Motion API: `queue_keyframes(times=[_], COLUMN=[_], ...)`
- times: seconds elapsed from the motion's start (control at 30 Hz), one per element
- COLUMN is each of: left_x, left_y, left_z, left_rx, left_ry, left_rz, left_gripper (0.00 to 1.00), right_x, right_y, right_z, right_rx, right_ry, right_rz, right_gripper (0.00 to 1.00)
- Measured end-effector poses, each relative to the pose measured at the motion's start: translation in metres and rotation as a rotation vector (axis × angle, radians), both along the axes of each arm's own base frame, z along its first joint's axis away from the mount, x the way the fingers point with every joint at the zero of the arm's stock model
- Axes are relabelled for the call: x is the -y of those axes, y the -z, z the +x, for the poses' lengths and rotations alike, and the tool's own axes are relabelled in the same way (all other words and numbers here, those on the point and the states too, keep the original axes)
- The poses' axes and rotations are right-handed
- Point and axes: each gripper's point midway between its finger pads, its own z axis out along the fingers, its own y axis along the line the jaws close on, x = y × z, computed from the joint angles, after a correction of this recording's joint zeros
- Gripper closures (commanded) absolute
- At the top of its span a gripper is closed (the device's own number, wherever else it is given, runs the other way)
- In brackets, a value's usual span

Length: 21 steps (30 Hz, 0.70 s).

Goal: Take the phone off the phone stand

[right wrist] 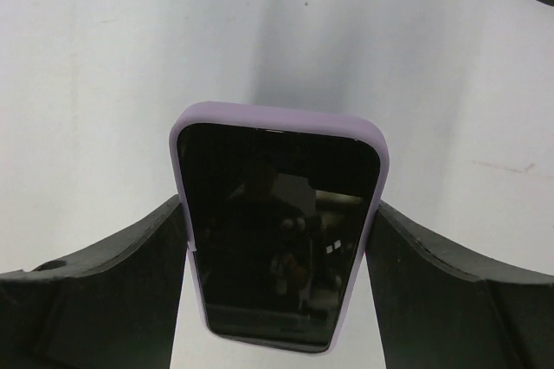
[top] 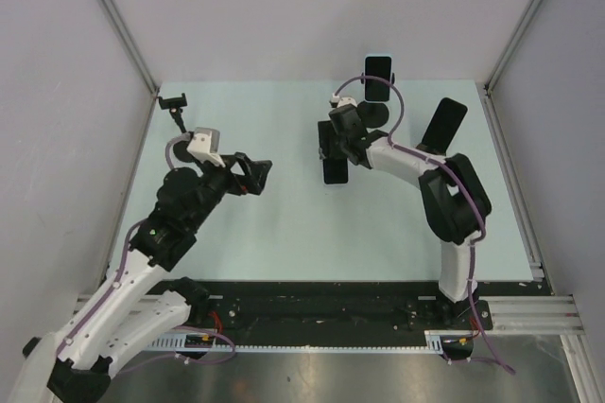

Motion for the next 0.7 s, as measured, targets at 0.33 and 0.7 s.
queue_keyframes(times=[0.33,0.7], left_x=[-0.054,-0.083], left_y=[-0.028,-0.013], left_z=[0.000,-0.002], left_rx=[0.134,0.116], left_ry=[-0.106,-0.209], left_rz=[0.210,0.257], left_gripper=[0.00,0.00], right_x=[-0.012,-0.012], right_y=[0.061,0.075], right_z=[0.049,0.075], right_rx=[-0.125,-0.103], right_ry=[0.036,0.112], right_rz=[-0.103,-0.129], right_gripper=[1.00,0.93])
